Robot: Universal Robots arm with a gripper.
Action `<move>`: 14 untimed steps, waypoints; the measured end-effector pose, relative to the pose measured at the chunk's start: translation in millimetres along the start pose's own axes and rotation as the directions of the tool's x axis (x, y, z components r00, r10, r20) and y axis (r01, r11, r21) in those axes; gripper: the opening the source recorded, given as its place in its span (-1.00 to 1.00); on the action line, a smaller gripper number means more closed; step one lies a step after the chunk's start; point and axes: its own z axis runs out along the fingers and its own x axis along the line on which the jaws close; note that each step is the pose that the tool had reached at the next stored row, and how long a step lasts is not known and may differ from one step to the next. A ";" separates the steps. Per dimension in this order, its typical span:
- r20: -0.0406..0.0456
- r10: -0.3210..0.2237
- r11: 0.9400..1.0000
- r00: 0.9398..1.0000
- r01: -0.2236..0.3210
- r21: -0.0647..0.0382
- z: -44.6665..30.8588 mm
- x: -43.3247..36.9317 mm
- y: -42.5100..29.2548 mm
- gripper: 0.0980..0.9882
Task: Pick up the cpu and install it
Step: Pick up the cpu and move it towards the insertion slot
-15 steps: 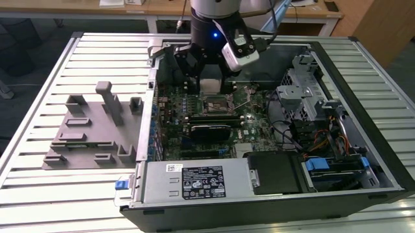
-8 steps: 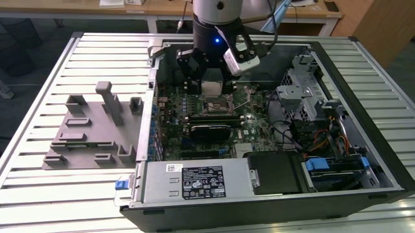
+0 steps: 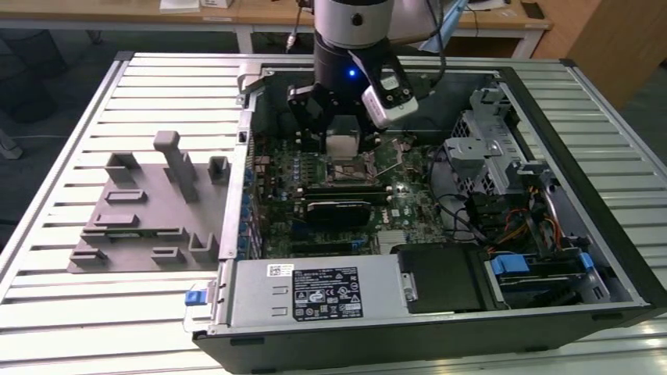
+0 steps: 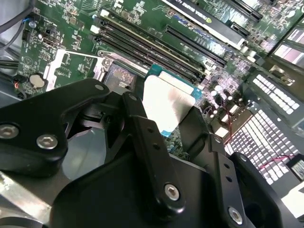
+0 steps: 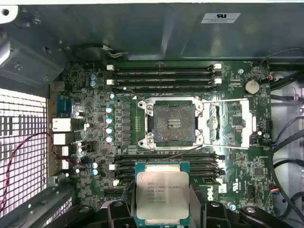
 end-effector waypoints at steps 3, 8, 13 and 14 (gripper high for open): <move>-0.001 0.000 1.000 1.000 0.000 0.000 3.8 -1.3 1.3 0.00; -0.003 0.000 1.000 1.000 0.000 0.000 9.5 -4.2 4.6 0.00; -0.005 0.000 1.000 1.000 0.000 0.000 14.9 -5.6 10.1 0.00; -0.005 0.000 1.000 1.000 0.000 0.000 16.0 -5.9 11.4 0.00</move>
